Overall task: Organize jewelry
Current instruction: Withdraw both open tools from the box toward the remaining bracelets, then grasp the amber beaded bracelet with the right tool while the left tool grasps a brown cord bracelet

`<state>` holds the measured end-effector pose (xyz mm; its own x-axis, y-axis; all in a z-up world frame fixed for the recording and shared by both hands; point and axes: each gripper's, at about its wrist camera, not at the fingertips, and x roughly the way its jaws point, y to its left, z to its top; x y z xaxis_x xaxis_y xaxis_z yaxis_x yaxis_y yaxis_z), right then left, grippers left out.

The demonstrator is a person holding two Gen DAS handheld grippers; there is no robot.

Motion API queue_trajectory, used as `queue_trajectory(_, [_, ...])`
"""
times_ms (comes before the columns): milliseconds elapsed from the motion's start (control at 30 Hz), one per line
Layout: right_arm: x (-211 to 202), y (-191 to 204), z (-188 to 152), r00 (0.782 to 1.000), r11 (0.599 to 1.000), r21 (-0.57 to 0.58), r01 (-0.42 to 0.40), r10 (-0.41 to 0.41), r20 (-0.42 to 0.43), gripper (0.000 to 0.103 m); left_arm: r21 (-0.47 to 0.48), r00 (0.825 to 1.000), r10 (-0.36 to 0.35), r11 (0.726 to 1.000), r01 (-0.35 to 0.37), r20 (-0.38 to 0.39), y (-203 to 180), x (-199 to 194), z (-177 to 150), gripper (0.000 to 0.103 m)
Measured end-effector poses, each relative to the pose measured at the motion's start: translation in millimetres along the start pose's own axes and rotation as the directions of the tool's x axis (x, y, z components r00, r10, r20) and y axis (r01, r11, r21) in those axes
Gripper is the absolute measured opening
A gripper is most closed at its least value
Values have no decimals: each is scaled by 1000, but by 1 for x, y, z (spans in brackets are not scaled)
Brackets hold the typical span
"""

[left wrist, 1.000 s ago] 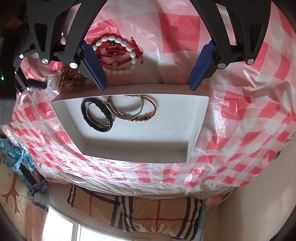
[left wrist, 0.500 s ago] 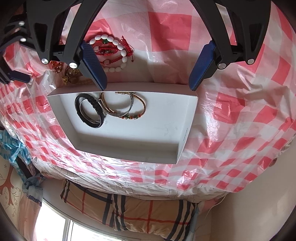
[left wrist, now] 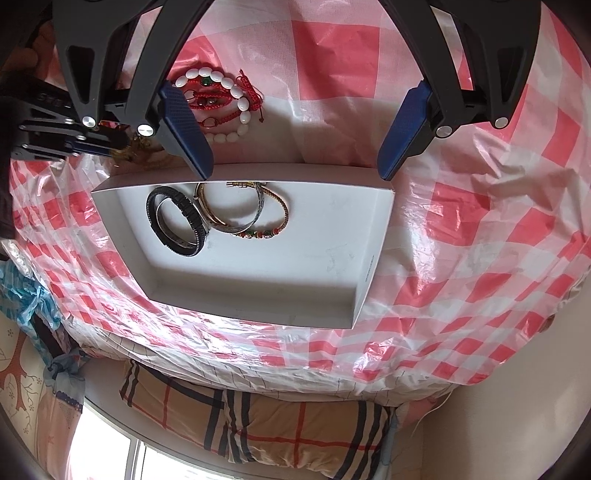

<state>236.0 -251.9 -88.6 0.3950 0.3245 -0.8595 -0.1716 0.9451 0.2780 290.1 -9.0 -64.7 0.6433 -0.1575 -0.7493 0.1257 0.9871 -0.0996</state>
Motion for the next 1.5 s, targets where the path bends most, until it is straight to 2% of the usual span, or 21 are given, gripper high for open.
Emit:
queue_trajectory(267, [-48, -16, -23, 988, 990, 115, -83, 67, 141, 15, -12, 1000, -14, 1000, 13, -16, 9, 0, 1, 87])
queue_trajectory(367, [-61, -19, -22, 973, 982, 135, -130, 100, 208, 15, 24, 997, -49, 998, 51, -60, 11, 2, 0, 87])
queue_trajectory(467, [-68, -21, -20, 961, 975, 145, -167, 128, 246, 15, 88, 995, -48, 995, 56, -92, 4, 5, -5, 87])
queue_trajectory(600, [-70, -22, -20, 957, 973, 147, -176, 134, 258, 15, 202, 989, -98, 972, 119, -107, -16, 1, -15, 87])
queue_trajectory(633, [-70, -22, -20, 957, 973, 148, -176, 134, 257, 15, 255, 990, -99, 959, 121, -99, -25, -2, -20, 87])
queue_trajectory(700, [-69, -22, -20, 957, 973, 145, -178, 137, 256, 15, 330, 995, -58, 940, 80, -77, -37, -2, -27, 87])
queue_trajectory(767, [-70, -21, -20, 957, 974, 139, -177, 137, 256, 15, 349, 996, -36, 935, 64, -85, -44, 2, -32, 87])
queue_trajectory(933, [-64, -20, -21, 970, 983, 133, -130, 98, 224, 15, 319, 997, -30, 946, 49, -66, -40, 4, -28, 87])
queue_trajectory(1000, [-56, -21, -21, 979, 984, 141, -106, 78, 189, 28, 307, 998, -26, 951, 44, -63, -38, 5, -27, 86])
queue_trajectory(1033, [-53, -20, -22, 983, 986, 143, -82, 56, 175, 42, 301, 998, -24, 953, 42, -62, -37, 6, -26, 86])
queue_trajectory(1067, [-51, -19, -22, 985, 988, 137, -68, 44, 169, 47, 295, 998, -21, 955, 37, -59, -36, 6, -25, 86])
queue_trajectory(1100, [-51, -18, -22, 985, 989, 130, -70, 47, 168, 48, 285, 998, -17, 958, 32, -56, -34, 6, -24, 86])
queue_trajectory(1167, [-49, -13, -22, 985, 992, 105, -69, 51, 166, 60, 262, 998, -14, 965, 28, -56, -29, 7, -22, 86])
queue_trajectory(1200, [-47, -10, -22, 986, 994, 92, -59, 44, 160, 62, 251, 998, -15, 968, 29, -59, -27, 7, -21, 86])
queue_trajectory(1333, [-23, 6, -15, 995, 1000, 10, 28, -29, 99, 68, 227, 998, -22, 973, 35, -63, -23, 8, -20, 86])
queue_trajectory(1400, [-10, 11, -12, 995, 997, -17, 74, -72, 66, 68, 229, 998, -23, 973, 34, -54, -23, 7, -19, 86])
queue_trajectory(1433, [-3, 13, -12, 995, 996, -32, 86, -85, 43, 61, 229, 998, -23, 973, 34, -51, -23, 7, -19, 86])
queue_trajectory(1467, [0, 14, -13, 996, 996, -41, 83, -82, 28, 40, 229, 998, -25, 973, 36, -50, -24, 7, -19, 86])
queue_trajectory(1500, [1, 14, -14, 996, 995, -48, 87, -86, 18, 32, 230, 998, -25, 973, 36, -51, -24, 7, -19, 86])
